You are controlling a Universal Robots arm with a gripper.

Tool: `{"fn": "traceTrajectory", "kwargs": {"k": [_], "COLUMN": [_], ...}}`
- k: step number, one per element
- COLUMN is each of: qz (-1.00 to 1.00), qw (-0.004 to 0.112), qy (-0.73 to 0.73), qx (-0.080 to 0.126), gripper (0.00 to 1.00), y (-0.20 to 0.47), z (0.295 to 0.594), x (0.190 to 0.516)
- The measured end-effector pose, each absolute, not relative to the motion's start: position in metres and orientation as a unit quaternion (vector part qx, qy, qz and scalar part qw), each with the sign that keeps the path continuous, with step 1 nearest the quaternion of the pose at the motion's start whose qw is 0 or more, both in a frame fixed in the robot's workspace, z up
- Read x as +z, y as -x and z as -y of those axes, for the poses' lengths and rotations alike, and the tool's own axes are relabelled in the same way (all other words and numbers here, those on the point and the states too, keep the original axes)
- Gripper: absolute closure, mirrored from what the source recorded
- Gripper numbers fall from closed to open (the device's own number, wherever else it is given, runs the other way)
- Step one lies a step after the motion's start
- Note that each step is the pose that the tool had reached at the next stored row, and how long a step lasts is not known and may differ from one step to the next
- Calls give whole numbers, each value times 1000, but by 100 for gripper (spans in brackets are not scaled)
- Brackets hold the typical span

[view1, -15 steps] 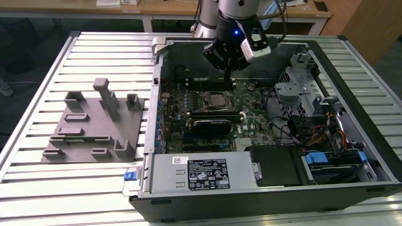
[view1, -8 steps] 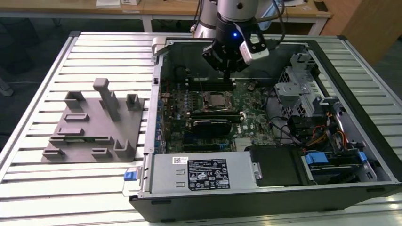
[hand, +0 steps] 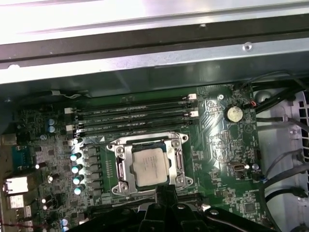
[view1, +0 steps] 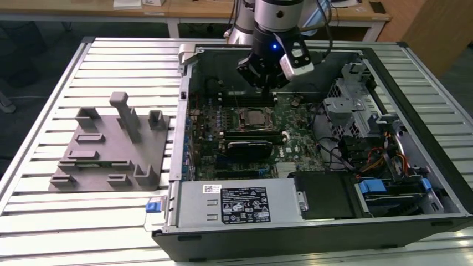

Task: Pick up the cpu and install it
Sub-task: 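Close the cpu cover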

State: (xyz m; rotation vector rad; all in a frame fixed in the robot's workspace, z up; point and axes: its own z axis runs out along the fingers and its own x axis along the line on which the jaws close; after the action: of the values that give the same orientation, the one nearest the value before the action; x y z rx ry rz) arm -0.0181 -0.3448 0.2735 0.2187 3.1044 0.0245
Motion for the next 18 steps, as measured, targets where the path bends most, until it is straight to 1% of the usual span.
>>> {"fn": "traceTrajectory", "kwargs": {"k": [18], "qz": [-997], "qw": [15], "qy": [-70], "qx": [8], "gripper": [89], "y": [33], "z": [345], "x": [246]}}
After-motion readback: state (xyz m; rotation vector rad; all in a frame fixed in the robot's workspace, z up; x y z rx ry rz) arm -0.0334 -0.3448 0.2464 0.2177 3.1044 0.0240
